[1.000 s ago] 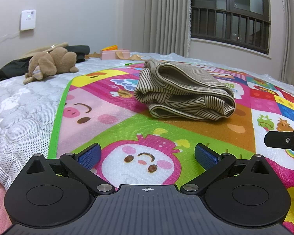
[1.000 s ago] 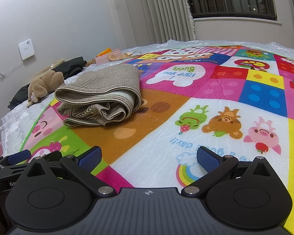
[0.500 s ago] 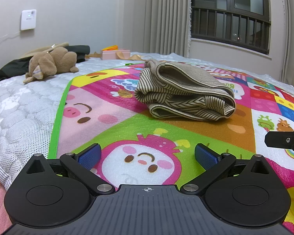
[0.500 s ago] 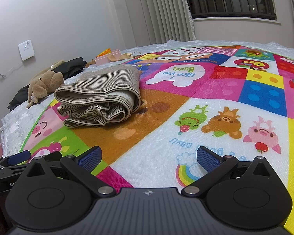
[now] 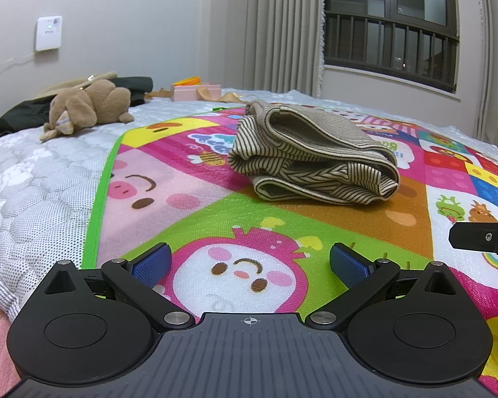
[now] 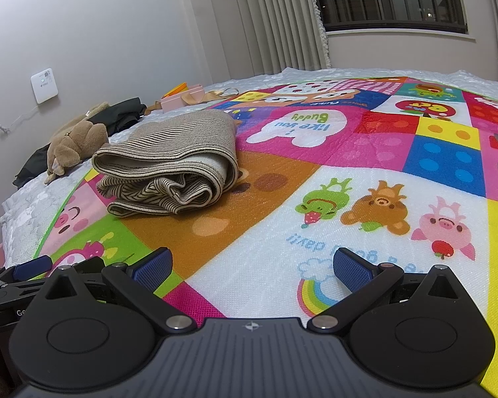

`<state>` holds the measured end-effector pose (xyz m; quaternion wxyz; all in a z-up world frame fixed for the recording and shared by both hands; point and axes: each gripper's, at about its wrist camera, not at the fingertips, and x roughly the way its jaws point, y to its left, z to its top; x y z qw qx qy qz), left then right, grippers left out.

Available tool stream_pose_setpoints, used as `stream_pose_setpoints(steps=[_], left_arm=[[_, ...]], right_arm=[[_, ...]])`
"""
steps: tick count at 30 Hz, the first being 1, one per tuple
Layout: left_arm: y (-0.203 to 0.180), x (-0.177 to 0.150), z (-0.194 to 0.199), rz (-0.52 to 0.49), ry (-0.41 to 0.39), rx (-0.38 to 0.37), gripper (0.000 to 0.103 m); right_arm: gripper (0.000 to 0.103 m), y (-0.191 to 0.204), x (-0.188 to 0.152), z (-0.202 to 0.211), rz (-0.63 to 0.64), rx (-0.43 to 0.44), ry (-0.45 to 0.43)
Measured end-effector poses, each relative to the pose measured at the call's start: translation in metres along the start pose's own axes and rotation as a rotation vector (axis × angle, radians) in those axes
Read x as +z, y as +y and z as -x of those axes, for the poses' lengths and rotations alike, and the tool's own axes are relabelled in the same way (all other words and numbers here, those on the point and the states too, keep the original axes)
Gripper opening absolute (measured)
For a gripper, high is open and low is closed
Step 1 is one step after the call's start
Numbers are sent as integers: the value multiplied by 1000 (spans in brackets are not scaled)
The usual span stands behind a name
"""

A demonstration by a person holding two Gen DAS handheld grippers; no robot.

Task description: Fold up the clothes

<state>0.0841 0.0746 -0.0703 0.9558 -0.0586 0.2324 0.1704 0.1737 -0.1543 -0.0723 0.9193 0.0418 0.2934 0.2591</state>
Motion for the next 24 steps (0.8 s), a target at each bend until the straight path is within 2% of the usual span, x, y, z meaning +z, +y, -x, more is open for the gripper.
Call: stream_pose_setpoints(steps=[24], left_arm=[[0, 0, 0, 10, 3, 8, 103]], right_arm=[[103, 0, 0, 1, -7, -3, 1]])
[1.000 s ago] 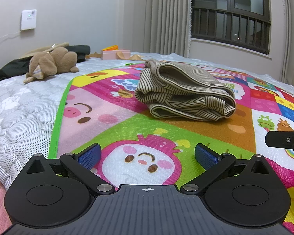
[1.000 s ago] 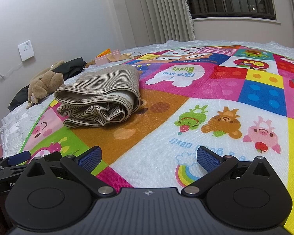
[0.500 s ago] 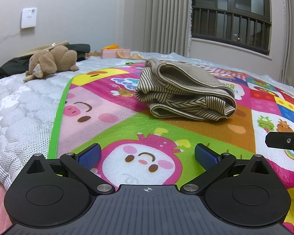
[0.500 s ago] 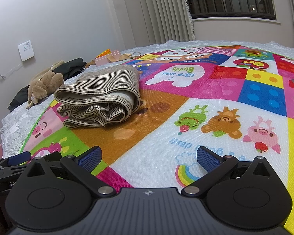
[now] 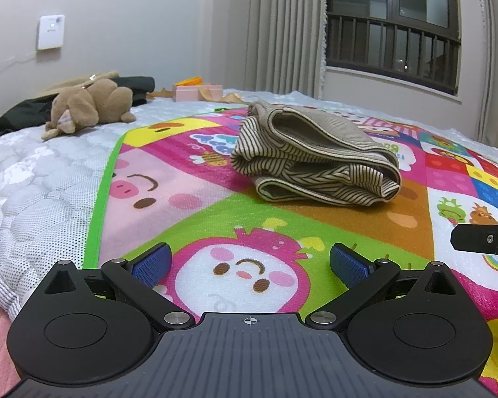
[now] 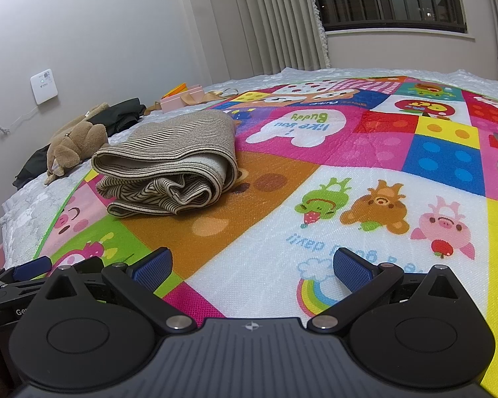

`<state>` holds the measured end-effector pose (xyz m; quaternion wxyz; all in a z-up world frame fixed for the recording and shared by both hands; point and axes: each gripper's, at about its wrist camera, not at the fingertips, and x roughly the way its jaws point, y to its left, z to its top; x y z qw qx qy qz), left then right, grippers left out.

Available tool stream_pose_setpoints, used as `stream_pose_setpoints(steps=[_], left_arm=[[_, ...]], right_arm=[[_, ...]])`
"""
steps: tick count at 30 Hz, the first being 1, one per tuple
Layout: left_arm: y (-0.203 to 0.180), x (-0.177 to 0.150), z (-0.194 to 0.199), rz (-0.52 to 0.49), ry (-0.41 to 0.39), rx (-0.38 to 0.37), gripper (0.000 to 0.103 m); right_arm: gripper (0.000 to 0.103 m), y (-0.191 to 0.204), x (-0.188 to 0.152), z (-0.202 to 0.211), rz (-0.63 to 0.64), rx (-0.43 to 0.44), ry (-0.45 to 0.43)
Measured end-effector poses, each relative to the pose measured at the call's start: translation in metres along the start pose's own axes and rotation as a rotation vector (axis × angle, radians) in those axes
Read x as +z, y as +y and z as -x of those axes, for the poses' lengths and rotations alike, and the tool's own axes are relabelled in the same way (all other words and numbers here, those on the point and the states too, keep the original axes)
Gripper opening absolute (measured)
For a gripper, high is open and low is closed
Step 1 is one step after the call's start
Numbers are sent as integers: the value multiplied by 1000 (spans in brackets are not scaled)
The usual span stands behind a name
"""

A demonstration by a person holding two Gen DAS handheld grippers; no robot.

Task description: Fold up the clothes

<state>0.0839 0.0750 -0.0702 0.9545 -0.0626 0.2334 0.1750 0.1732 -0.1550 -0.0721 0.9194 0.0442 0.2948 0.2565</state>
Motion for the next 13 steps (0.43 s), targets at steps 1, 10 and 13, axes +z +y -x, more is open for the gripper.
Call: stream_pose_setpoints(steps=[1, 10, 13], left_arm=[[0, 0, 0, 0, 1, 1, 103], [5, 10, 1, 14, 47, -8, 103], [8, 12, 4, 15, 57, -32, 103]], right_arm=[[103, 0, 0, 0, -1, 0, 1], [103, 4, 3, -7, 10, -29, 51], [103, 10, 3, -9, 44, -57, 69]])
